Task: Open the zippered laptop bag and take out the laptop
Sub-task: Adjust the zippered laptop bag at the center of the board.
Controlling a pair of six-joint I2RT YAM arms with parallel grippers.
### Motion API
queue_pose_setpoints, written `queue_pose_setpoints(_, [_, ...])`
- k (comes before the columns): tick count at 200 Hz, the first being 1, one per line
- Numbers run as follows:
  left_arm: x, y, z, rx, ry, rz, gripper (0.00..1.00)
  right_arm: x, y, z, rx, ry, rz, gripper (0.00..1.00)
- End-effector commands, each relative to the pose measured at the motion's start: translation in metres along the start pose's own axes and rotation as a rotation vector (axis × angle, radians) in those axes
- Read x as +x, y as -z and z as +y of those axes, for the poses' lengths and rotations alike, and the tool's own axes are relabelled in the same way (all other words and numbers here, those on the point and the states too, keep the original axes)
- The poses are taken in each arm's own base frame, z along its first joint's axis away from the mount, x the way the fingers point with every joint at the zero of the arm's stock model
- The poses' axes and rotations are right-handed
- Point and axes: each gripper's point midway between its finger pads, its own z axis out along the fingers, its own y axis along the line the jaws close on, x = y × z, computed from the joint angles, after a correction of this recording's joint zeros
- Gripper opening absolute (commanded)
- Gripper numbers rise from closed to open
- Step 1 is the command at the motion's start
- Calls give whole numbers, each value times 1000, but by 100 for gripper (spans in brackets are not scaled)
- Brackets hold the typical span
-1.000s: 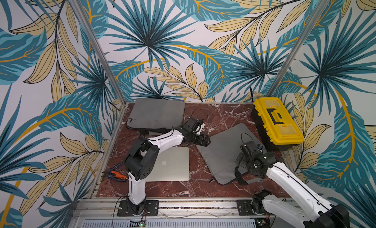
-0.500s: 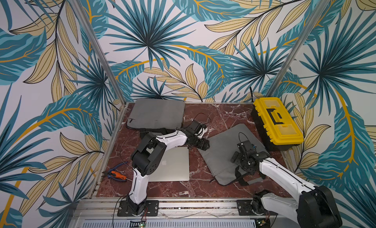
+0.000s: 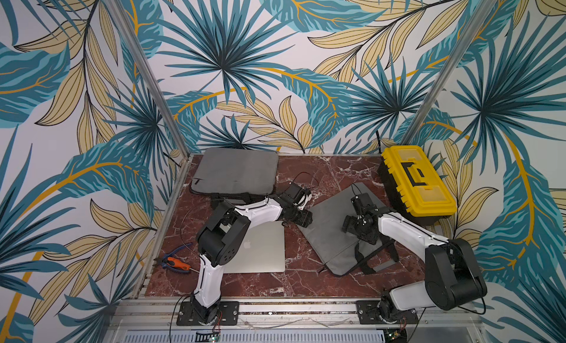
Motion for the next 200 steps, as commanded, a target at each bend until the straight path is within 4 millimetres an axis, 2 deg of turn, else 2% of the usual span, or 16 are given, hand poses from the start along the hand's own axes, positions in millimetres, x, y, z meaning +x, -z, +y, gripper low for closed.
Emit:
queue_pose_setpoints(1, [20, -5, -57, 164, -67, 50, 65, -27, -12, 62, -216, 138, -45, 89])
queue_pose_setpoints(33, [22, -6, -66, 166, -69, 50, 63, -47, -17, 91, -273, 222, -43, 88])
queue_pose_setpoints(56, [22, 2, -68, 148, -53, 37, 61, -59, -18, 113, -321, 245, -18, 86])
queue_pose_setpoints(91, [26, 20, -61, 103, -33, 8, 57, -60, -18, 132, -408, 206, 10, 82])
queue_pose_setpoints(142, [34, 27, -63, 121, -10, 11, 56, -46, -12, 140, -494, 178, 39, 80])
queue_pose_setpoints(178, [24, 27, -71, 142, 4, -11, 55, -57, -6, 135, -432, 222, 13, 81])
queue_pose_setpoints(200, [15, 30, -61, 76, 55, -49, 58, -65, 6, 128, -386, 237, -9, 81])
